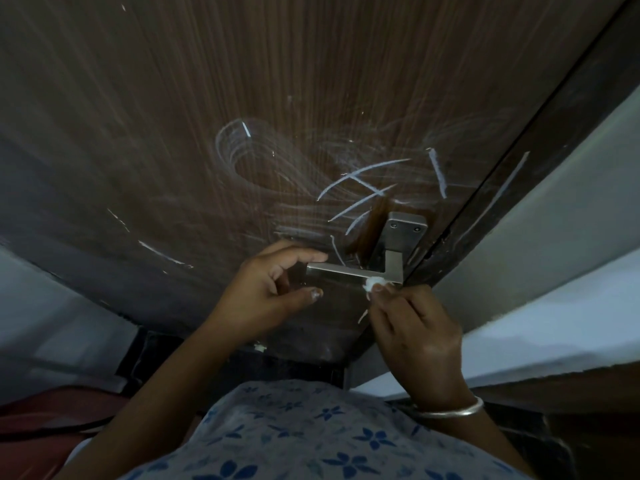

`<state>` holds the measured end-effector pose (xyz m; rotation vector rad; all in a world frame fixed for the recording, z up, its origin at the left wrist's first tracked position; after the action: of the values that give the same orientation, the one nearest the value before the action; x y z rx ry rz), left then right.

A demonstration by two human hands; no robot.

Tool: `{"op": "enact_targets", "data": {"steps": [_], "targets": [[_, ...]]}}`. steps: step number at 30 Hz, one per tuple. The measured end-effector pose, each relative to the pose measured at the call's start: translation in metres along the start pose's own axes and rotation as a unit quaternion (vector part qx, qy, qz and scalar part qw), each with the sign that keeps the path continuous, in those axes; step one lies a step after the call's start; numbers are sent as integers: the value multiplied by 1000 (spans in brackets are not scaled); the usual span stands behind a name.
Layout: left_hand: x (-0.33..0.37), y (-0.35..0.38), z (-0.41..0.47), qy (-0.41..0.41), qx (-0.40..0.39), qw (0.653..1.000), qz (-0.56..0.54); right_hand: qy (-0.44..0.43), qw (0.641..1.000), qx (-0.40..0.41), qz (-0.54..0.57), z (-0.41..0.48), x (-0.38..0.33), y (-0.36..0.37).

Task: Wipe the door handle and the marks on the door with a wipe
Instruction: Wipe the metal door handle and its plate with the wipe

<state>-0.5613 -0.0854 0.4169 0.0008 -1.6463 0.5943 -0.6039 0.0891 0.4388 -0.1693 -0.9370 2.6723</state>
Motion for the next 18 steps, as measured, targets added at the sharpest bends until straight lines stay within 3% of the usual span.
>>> {"op": "enact_targets", "data": {"steps": [8,15,18], "targets": [[2,2,2,6,2,1000,2,-19,1000,-8,-5,0,-5,3],[4,1,2,8,4,1000,2,81,995,57,7,-14,21,-14],[4,1,2,8,11,1000,5,73,996,53,22,-12,16,-10]]}}
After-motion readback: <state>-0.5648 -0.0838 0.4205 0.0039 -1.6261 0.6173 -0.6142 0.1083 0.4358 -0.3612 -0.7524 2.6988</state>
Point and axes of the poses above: each hand's wrist, its own z-axis towards the middle knuckle, its own y-axis out of the palm, x = y × z, the point moved 8 cm from there along z, towards the middle knuckle, and after that the axes turned 11 degrees about -y, right-handed, at the moved point
